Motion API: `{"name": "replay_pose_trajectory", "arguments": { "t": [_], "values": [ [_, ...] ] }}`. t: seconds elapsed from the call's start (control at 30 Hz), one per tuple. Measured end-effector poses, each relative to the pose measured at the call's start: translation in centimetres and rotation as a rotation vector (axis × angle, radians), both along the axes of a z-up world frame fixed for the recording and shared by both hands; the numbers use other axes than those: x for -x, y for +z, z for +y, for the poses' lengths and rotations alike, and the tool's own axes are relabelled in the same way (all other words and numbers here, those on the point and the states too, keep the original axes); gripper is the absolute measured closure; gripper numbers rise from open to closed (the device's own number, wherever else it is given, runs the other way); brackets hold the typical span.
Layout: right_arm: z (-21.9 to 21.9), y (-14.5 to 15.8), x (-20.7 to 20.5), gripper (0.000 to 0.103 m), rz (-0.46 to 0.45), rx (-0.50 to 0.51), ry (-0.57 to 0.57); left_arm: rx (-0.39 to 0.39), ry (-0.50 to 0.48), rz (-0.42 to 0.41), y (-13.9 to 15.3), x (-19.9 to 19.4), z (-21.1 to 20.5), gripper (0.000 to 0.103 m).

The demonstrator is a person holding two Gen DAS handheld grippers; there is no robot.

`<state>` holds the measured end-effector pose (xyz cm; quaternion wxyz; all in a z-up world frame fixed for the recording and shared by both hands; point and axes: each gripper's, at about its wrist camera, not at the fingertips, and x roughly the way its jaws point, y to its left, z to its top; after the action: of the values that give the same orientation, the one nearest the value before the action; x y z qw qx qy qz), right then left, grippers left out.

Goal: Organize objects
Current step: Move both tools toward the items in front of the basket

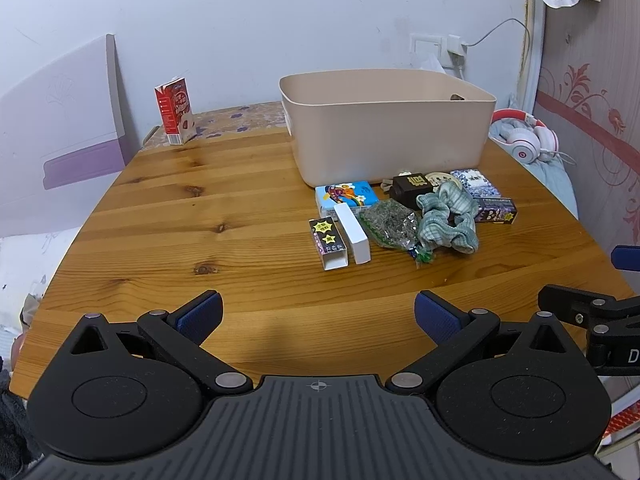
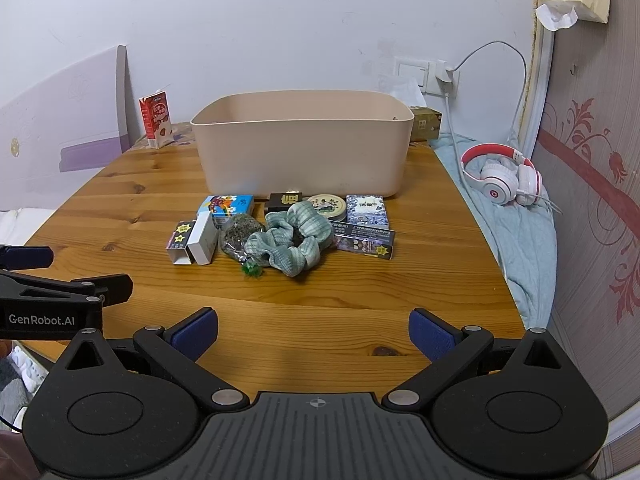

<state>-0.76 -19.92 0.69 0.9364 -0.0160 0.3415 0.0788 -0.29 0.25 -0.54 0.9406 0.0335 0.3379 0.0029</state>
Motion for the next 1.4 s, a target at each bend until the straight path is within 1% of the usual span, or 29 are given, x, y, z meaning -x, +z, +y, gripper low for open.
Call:
{"name": "replay_pose_trajectory", "arguments": {
  "t": [0.8,1.07,1.23,1.4],
  "values": [
    [-0.3,0.0,-0.3,0.0,0.003,-0.003,-0.008,-0.001,-0.004,0.016,-0.3,-0.5,0.0,0.0],
    [-0.1,0.2,-1.0,0.0,0.003,-0.003,-0.009,0.001,-0.005,0.019,-0.3,-0.7,0.0,0.0],
    [-0.1,0.4,-1.4,0.0,-0.017,-0.023,-0.006,0.02,-0.013,0.032,-0.4,-1.8,0.3,0.0],
    [0.3,0.3,-2.8,0.0,-0.007,-0.022,-0.003,0.024,-0.012,0.052,-0.3,-3.8,0.9,0.0]
  ]
}}
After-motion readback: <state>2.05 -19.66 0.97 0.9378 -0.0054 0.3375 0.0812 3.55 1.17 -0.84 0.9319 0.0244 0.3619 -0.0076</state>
